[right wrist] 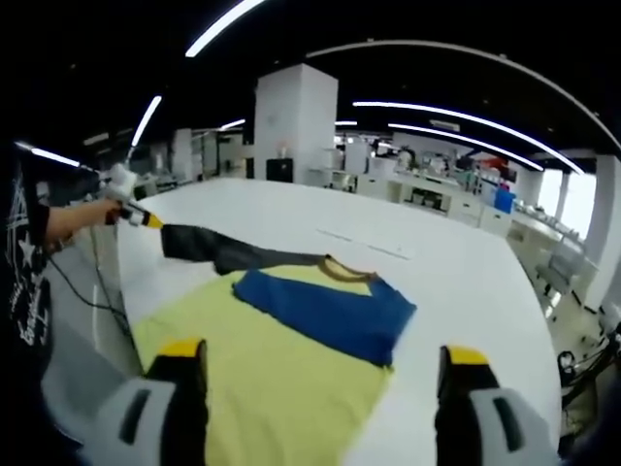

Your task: Fold the garment on the visible template until the final outline fits inside the template.

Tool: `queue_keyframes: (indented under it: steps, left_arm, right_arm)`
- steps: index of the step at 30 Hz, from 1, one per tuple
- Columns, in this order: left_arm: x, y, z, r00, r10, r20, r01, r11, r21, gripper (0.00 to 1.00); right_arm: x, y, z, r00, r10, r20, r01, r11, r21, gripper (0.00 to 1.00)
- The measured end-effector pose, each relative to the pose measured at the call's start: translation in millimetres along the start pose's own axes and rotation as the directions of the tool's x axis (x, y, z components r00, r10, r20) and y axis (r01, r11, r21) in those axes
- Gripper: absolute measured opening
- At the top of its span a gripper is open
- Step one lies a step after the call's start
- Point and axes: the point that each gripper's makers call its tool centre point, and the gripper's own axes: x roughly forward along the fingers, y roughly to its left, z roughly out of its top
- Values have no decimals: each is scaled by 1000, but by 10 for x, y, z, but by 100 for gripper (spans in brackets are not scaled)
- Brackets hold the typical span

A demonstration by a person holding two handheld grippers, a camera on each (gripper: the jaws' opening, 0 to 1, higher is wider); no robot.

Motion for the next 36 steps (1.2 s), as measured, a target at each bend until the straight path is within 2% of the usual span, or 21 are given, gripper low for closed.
queue_keyframes:
  steps: [7, 11, 21, 25, 26, 28, 30, 33, 34, 36]
  left_arm:
    - [123, 287, -145, 997, 57, -49, -56, 998, 13, 0]
    - [207, 466, -162, 994, 90, -62, -87, 995, 41, 0]
    - [464, 697, -245, 986, 144, -85, -136, 987, 90, 0]
    - [446, 749, -219, 982, 169, -79, -161, 982, 96, 1]
    - [425, 780, -207, 978, 193, -77, -187, 979, 86, 7]
    - [428, 774, -199, 977, 198, -73, -192, 978, 88, 20]
    - [396, 737, -189, 979, 194, -63, -189, 979, 80, 27]
    - [394, 618, -141, 990, 143, 5, -143, 989, -24, 36]
    - [383, 596, -124, 990, 138, 29, -137, 989, -51, 43]
    - [362, 537, -155, 991, 131, 37, -128, 989, -77, 56]
  right_arm:
    - [-9, -16, -11, 1000, -5, -6, 5, 1000, 1, 100]
    - [-13, -33, -17, 1000, -6, -9, 6, 1000, 3, 100]
    - [3, -13, -24, 1000, 1, -15, -1, 1000, 4, 100]
    - [8, -15, -45, 1000, 2, -23, -1, 1000, 4, 100]
    - [8, -16, -46, 1000, 2, -23, -2, 1000, 6, 100]
    - [7, -17, -42, 1000, 1, -22, -1, 1000, 8, 100]
    - [7, -24, -34, 1000, -2, -20, 3, 1000, 20, 100]
    - [10, -16, -18, 1000, -5, -13, 5, 1000, 25, 100]
    - [11, -16, -20, 1000, -5, -14, 5, 1000, 25, 100]
    - [15, -10, -24, 1000, -1, -16, 1, 1000, 22, 100]
